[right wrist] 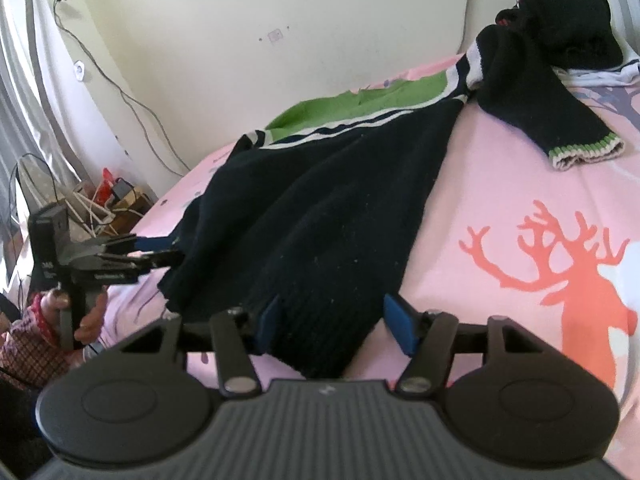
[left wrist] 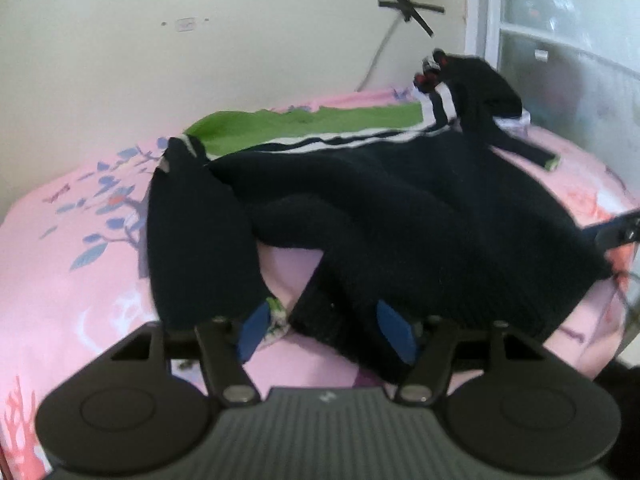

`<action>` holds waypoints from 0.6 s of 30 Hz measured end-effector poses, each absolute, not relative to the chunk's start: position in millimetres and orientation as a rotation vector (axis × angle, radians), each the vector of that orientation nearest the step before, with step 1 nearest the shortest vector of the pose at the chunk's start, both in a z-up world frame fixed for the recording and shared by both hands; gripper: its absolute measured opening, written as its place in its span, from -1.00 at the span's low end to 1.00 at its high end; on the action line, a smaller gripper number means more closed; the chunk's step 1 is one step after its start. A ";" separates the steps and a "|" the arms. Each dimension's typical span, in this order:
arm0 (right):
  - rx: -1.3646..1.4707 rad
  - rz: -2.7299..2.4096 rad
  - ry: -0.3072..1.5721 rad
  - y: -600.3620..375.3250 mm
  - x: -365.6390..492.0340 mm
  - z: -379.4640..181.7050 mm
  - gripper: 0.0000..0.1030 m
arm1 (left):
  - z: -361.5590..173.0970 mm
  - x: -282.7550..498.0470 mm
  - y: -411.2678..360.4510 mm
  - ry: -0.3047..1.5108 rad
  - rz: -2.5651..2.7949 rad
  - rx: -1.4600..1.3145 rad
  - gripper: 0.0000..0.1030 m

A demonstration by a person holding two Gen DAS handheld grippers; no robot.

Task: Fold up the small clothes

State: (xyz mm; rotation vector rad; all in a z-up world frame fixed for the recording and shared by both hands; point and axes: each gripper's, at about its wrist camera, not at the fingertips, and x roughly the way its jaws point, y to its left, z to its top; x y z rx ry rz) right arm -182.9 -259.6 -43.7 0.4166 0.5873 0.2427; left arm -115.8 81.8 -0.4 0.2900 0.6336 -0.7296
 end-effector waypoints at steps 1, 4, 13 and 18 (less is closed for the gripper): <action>0.420 0.238 0.586 -258.8 -183.2 -44.1 0.15 | -1.1 -113.6 81.1 0.634 -0.737 0.278 0.32; 0.414 0.228 0.576 -256.1 -184.5 -44.9 0.15 | -5.3 -108.3 80.6 0.642 -0.750 0.239 0.47; 0.413 0.234 0.576 -261.2 -183.2 -44.2 -0.16 | 6.1 -130.9 84.6 0.611 -0.726 0.208 -0.78; 0.331 0.146 0.538 -257.5 -185.1 -38.4 -0.99 | 28.7 -161.3 102.4 0.589 -0.670 0.175 -0.80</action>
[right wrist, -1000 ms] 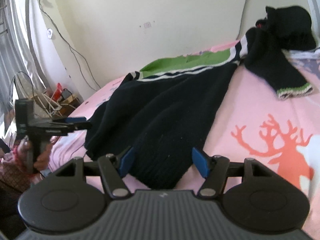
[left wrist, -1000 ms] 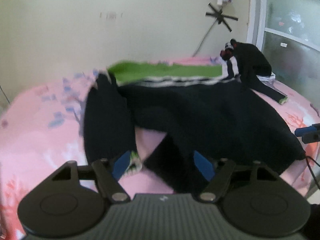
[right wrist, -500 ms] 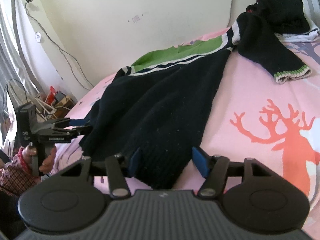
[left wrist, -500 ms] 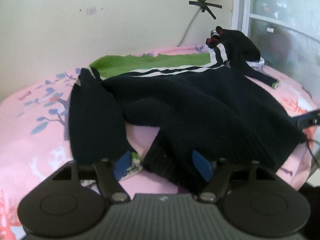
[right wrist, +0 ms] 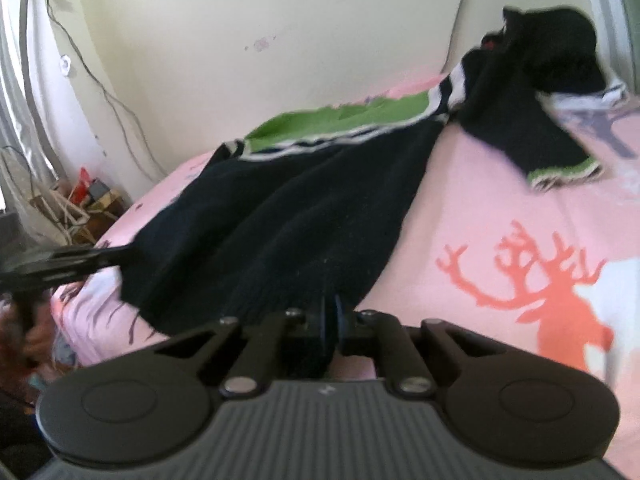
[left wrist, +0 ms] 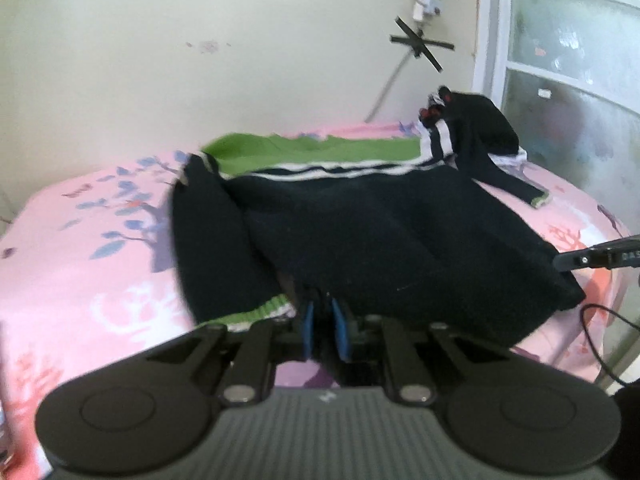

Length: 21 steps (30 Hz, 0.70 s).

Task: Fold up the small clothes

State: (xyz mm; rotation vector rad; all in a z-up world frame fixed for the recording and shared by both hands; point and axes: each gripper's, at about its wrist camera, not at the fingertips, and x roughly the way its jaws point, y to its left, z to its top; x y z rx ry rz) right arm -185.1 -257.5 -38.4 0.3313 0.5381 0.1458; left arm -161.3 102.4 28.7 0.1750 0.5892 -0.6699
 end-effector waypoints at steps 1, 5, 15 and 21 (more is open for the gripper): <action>0.297 0.122 0.520 -257.4 -188.1 -34.6 -0.99 | 33.0 -167.3 108.9 0.592 -0.654 0.163 -0.80; 0.244 0.092 0.503 -268.9 -195.4 -26.4 -0.99 | 33.5 -187.7 126.3 0.642 -0.597 0.129 -0.84; 0.332 0.076 0.462 -289.9 -194.2 -26.2 0.15 | 50.1 -158.1 167.4 0.656 -0.486 -0.039 -0.69; 0.400 0.064 0.429 -301.2 -180.4 -23.2 0.15 | 45.9 -86.2 155.9 0.753 -0.476 -0.140 -0.19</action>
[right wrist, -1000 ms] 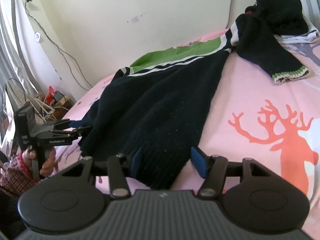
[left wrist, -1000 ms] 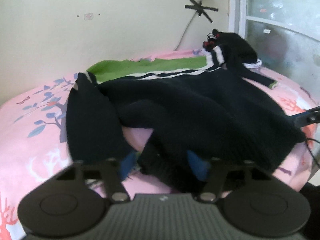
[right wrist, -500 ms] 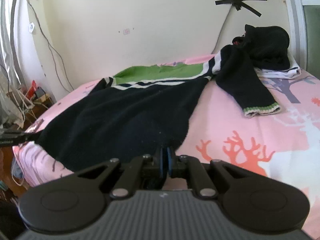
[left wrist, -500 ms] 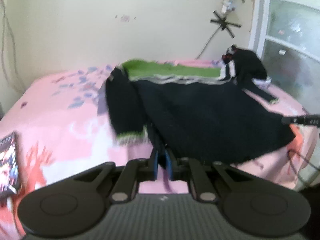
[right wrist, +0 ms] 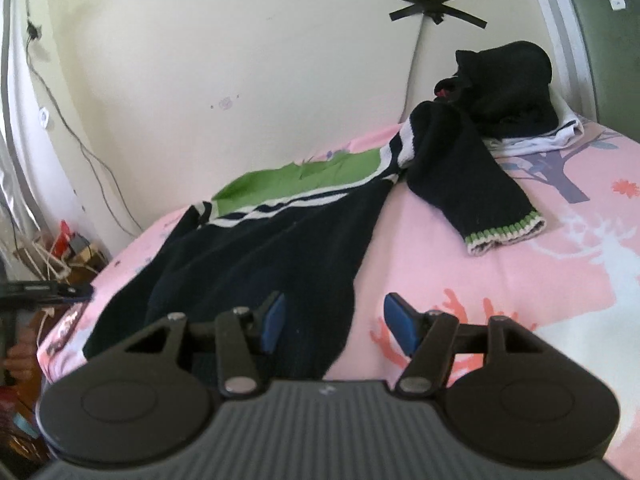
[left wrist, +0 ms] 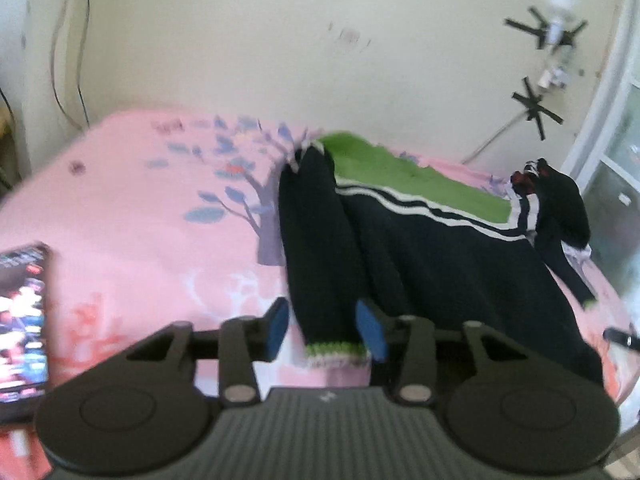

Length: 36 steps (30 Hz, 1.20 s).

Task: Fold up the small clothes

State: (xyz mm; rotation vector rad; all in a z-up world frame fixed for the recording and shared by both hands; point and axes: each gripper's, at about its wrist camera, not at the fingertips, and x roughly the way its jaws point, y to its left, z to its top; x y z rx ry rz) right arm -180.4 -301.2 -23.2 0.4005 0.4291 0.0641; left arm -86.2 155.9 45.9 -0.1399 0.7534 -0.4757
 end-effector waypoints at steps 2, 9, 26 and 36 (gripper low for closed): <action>0.396 0.068 0.427 -299.3 -174.9 -22.8 0.15 | 36.7 -68.2 141.3 0.793 -0.493 -0.142 0.10; 0.389 0.109 0.409 -294.3 -150.0 -18.8 0.15 | 12.0 -21.0 90.8 0.827 -0.411 -0.011 0.19; 0.401 0.119 0.496 -303.5 -143.6 -32.3 0.15 | 60.6 -27.4 170.6 0.748 -0.218 -0.039 -0.10; 0.396 0.270 0.592 -277.8 -155.0 -46.9 -0.30 | 10.0 -124.2 94.5 0.860 -0.526 0.075 -0.02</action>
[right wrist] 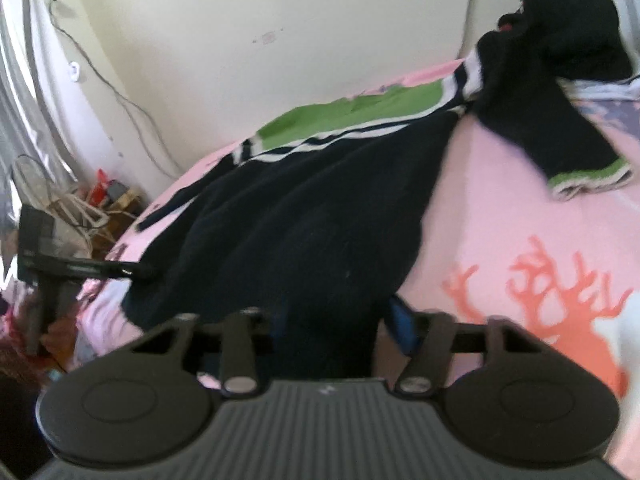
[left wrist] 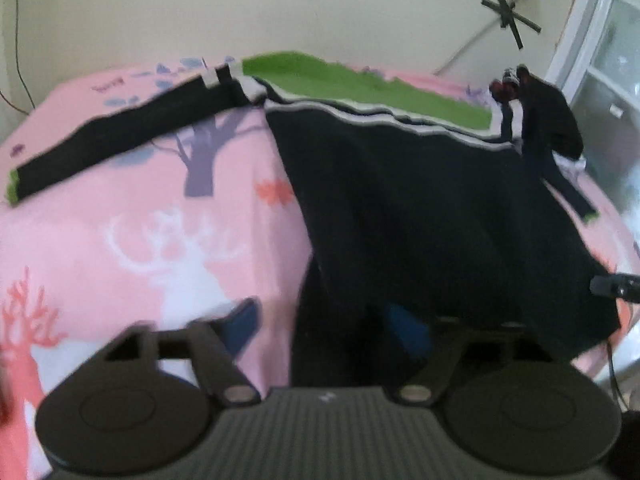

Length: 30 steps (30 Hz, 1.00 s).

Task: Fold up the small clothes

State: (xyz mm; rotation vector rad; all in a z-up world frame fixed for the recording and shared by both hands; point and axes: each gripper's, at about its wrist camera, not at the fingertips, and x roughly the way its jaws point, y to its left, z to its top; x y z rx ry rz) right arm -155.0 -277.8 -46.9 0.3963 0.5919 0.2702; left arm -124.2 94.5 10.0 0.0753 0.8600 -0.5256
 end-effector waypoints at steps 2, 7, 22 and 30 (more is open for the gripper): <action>0.386 0.271 0.593 -272.1 -157.1 -50.0 -0.64 | 13.7 -131.2 93.2 0.870 -0.518 0.106 -0.85; 0.326 0.254 0.548 -283.1 -169.4 -25.3 -0.81 | 50.9 -158.7 114.9 0.840 -0.532 0.052 -0.87; 0.364 0.119 0.477 -342.7 -179.6 -11.4 -0.02 | 72.8 -137.3 128.0 0.758 -0.433 0.019 -0.35; 0.421 -0.199 0.429 -414.8 -144.1 -14.1 0.02 | 70.9 -55.6 58.8 0.666 -0.576 -0.050 -0.26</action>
